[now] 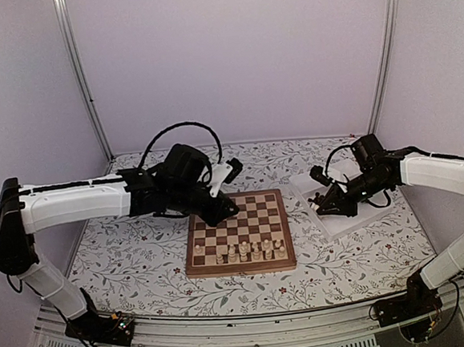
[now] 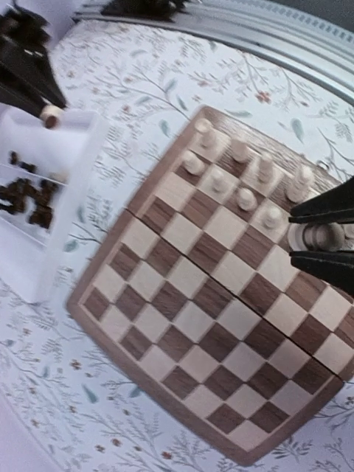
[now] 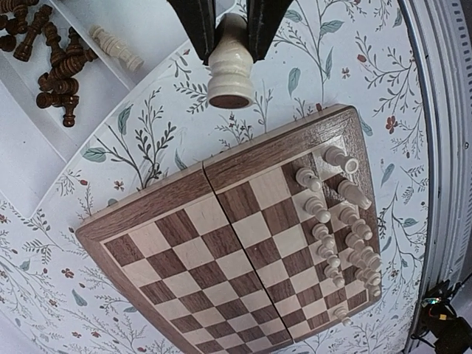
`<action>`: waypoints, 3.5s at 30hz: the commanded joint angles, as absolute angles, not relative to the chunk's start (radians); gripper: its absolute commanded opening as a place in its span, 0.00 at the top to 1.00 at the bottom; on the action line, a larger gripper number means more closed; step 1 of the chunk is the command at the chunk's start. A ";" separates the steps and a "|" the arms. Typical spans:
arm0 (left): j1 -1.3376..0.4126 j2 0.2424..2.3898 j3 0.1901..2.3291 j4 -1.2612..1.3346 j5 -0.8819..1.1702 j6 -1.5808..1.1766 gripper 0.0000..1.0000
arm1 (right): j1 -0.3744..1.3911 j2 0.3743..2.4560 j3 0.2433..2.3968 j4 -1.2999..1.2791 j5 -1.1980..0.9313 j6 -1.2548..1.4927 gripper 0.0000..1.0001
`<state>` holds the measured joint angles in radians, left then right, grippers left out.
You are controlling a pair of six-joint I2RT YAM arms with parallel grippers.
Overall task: Set up the chess pieces on the board
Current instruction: Place the chess piece on the chessboard.
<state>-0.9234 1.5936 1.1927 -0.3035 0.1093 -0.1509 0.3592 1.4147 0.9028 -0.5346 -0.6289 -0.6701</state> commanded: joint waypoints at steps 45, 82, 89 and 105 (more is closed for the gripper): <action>-0.891 1.795 1.153 -0.464 0.100 -0.022 0.75 | 0.357 1.431 0.884 -0.498 -0.592 -0.670 0.92; -0.900 1.817 1.310 0.188 0.597 -0.475 0.43 | 0.632 1.488 1.271 -0.739 -0.557 -0.729 0.92; -0.912 1.867 1.336 0.172 0.612 -0.482 0.48 | 0.649 1.495 1.291 -0.748 -0.552 -0.727 0.92; -0.910 1.904 1.358 0.202 0.713 -0.503 0.84 | 0.655 1.490 1.287 -0.743 -0.545 -0.724 0.92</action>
<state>-0.9020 1.8874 1.3312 0.1741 0.6697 -0.4995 0.6479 1.4879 1.2686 -0.7452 -0.5507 -0.7235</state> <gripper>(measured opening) 0.179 0.119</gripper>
